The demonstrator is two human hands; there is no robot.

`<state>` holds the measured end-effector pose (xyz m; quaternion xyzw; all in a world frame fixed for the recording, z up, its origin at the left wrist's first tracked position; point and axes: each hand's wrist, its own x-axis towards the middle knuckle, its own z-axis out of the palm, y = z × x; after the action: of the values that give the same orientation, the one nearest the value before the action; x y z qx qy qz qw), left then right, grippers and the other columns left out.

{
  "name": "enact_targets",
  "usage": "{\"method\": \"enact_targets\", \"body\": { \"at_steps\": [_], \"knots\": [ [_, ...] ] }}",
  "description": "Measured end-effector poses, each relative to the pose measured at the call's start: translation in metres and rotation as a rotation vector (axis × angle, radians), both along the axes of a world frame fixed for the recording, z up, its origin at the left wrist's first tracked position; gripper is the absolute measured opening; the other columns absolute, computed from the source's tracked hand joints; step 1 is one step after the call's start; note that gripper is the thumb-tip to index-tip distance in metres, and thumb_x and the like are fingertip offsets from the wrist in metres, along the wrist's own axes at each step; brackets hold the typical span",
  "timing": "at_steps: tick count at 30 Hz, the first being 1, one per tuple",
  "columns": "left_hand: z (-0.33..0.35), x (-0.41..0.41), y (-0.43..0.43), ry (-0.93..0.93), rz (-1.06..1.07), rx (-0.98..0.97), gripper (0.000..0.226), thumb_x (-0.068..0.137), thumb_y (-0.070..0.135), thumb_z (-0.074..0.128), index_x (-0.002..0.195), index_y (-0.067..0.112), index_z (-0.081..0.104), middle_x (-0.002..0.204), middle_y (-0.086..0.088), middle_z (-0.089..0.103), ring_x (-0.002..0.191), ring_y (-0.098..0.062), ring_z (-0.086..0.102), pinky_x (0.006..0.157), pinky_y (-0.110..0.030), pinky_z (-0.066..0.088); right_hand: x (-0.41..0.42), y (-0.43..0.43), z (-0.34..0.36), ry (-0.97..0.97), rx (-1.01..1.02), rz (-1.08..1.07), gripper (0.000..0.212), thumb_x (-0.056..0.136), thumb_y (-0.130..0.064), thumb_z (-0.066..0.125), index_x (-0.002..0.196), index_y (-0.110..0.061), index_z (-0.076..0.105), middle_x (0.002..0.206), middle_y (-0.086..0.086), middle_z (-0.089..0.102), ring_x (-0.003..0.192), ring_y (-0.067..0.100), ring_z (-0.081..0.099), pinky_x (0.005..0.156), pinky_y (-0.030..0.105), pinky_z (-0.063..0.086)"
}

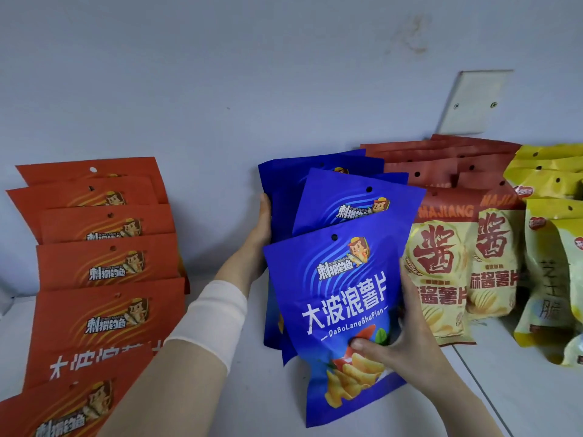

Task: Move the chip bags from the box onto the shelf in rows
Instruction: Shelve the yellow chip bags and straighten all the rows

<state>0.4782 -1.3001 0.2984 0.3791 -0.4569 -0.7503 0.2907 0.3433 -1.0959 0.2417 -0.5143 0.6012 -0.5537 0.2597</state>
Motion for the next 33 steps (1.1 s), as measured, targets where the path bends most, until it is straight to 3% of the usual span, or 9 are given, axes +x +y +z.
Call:
{"method": "enact_targets", "body": {
  "at_steps": [6,10,14,16,18,20,25,30,33],
  "knots": [
    [-0.034,0.023,0.043,0.109,0.253,-0.117,0.076,0.074,0.072,0.029,0.135,0.027,0.043,0.134,0.003,0.054,0.12,-0.018,0.054,0.104,-0.047,0.039,0.014,0.005,-0.02,0.186,-0.082,-0.13,0.089,0.069,-0.055,0.07,0.136,-0.059,0.011,0.147,-0.015,0.017,0.134,-0.004,0.021,0.088,0.011,0.044],
    [-0.051,0.027,0.085,0.045,0.116,-0.002,0.065,0.077,0.069,0.022,0.117,0.029,0.053,0.096,0.006,0.073,0.089,-0.013,0.069,0.079,-0.032,0.054,0.033,0.013,-0.015,0.128,-0.064,-0.173,0.073,0.075,-0.034,0.059,0.121,-0.074,0.018,0.131,-0.046,0.01,0.123,-0.021,0.019,0.07,-0.003,0.039],
    [-0.056,0.028,0.094,-0.011,0.037,-0.021,0.061,0.086,0.064,0.013,0.103,0.026,0.058,0.087,0.009,0.073,0.084,-0.008,0.069,0.078,-0.027,0.054,0.041,0.021,-0.021,0.289,-0.045,-0.239,0.059,0.079,-0.068,0.045,0.129,-0.068,0.014,0.138,-0.042,-0.004,0.133,-0.011,0.008,0.077,-0.005,0.035],
    [-0.06,0.03,0.096,-0.033,0.04,-0.035,0.076,0.076,0.077,0.019,0.119,0.024,0.052,0.108,0.005,0.069,0.101,-0.011,0.065,0.09,-0.034,0.05,0.04,0.023,-0.027,0.455,-0.067,-0.296,0.061,0.083,-0.073,0.03,0.139,-0.055,0.01,0.147,-0.029,-0.014,0.139,0.0,0.0,0.092,0.005,0.037],
    [-0.068,0.03,0.097,-0.013,0.134,-0.028,0.107,0.054,0.095,0.029,0.139,0.03,0.032,0.137,0.005,0.05,0.122,-0.015,0.052,0.102,-0.044,0.041,0.04,0.025,-0.031,0.534,-0.072,-0.344,0.062,0.09,-0.066,0.025,0.144,-0.039,0.014,0.153,-0.011,-0.016,0.143,0.014,-0.002,0.102,0.038,0.041],
    [-0.077,0.026,0.103,0.027,0.214,-0.058,0.115,0.043,0.098,0.036,0.143,0.042,0.02,0.148,0.008,0.035,0.131,-0.016,0.041,0.106,-0.049,0.036,0.046,0.029,-0.031,0.549,-0.066,-0.364,0.064,0.092,-0.062,0.025,0.146,-0.028,0.017,0.156,-0.002,-0.01,0.144,0.021,-0.001,0.104,0.054,0.033],
    [-0.125,0.006,0.129,0.012,0.06,0.049,0.093,0.062,0.091,0.04,0.14,0.041,0.031,0.148,0.004,0.037,0.132,-0.023,0.041,0.103,-0.049,0.039,0.057,0.028,-0.035,0.579,0.003,-0.449,0.064,0.09,-0.058,0.032,0.145,-0.029,0.018,0.157,-0.002,-0.003,0.144,0.019,-0.001,0.106,0.057,0.028],
    [-0.104,0.009,0.141,0.008,0.125,-0.181,0.083,0.068,0.088,0.037,0.14,0.05,0.022,0.152,0.012,0.025,0.142,-0.018,0.021,0.108,-0.049,0.031,0.051,0.032,-0.036,0.433,0.021,-0.48,0.071,0.08,-0.07,0.036,0.142,-0.043,0.016,0.154,-0.013,-0.01,0.143,0.014,-0.004,0.102,0.054,0.037],
    [-0.044,0.017,0.135,0.126,0.364,-0.421,0.077,0.071,0.077,0.048,0.134,0.035,0.032,0.138,0.022,0.036,0.123,0.014,0.038,0.092,-0.017,0.046,0.047,0.039,-0.038,0.408,0.027,-0.459,0.079,0.074,-0.08,0.038,0.142,-0.043,0.022,0.154,-0.014,-0.006,0.14,0.005,0.009,0.09,0.05,0.049]
  ]
}}
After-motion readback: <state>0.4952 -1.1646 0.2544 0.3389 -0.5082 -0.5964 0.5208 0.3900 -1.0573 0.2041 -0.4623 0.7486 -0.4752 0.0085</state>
